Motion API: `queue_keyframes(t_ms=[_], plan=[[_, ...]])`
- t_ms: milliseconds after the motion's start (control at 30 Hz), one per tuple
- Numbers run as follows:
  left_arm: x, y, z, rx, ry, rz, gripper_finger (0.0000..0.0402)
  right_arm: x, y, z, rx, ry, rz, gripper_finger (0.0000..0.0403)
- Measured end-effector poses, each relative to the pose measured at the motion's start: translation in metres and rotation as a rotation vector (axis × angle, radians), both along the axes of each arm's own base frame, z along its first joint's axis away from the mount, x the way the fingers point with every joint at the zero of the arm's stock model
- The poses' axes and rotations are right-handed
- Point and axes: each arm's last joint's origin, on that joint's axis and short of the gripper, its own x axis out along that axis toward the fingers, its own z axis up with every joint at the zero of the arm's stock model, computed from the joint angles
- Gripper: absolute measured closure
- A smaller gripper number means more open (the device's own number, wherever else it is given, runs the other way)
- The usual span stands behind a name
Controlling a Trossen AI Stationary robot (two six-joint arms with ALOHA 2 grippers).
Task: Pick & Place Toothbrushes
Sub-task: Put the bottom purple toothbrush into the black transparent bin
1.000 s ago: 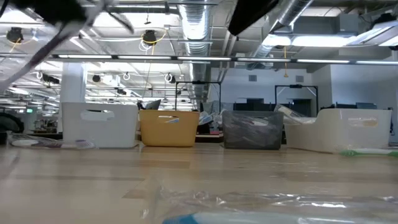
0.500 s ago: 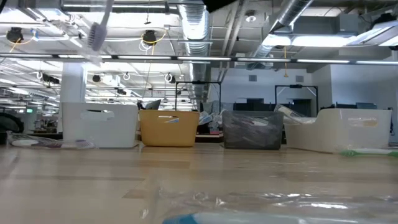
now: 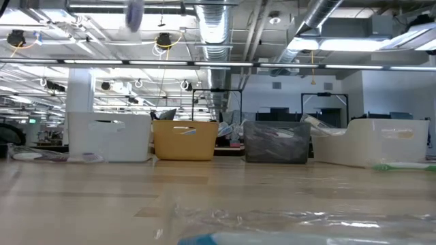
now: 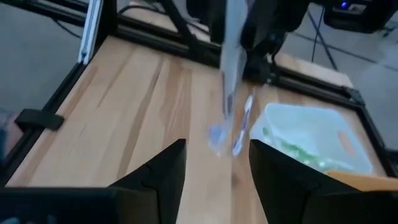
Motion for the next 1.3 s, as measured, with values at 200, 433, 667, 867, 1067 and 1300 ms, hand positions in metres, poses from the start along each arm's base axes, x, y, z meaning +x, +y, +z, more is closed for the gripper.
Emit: queue_keyframes(t_ms=[200, 433, 667, 867, 1067, 1300], plan=[[-0.001, -0.001, 0.009, 0.019, -0.093, -0.030, 0.0388, 0.008, -0.014, 0.003, 0.010, -0.037, -0.033, 0.0233], [0.002, 0.003, 0.010, 0.021, -0.100, -0.011, 0.0388, 0.015, -0.018, 0.010, 0.043, -0.094, 0.063, 0.0233], [0.005, 0.008, 0.010, 0.023, -0.103, -0.014, 0.0388, 0.017, -0.016, 0.014, 0.014, -0.132, 0.121, 0.0233], [0.013, 0.008, 0.002, 0.035, -0.090, -0.012, 0.0389, 0.018, -0.019, 0.015, 0.007, -0.141, 0.121, 0.0239], [0.017, 0.008, -0.001, 0.033, -0.093, -0.008, 0.0389, 0.018, -0.019, 0.014, 0.012, -0.136, 0.133, 0.0289], [0.017, 0.008, -0.001, 0.028, -0.092, -0.004, 0.0388, 0.017, -0.019, 0.011, -0.018, -0.102, 0.143, 0.0375]])
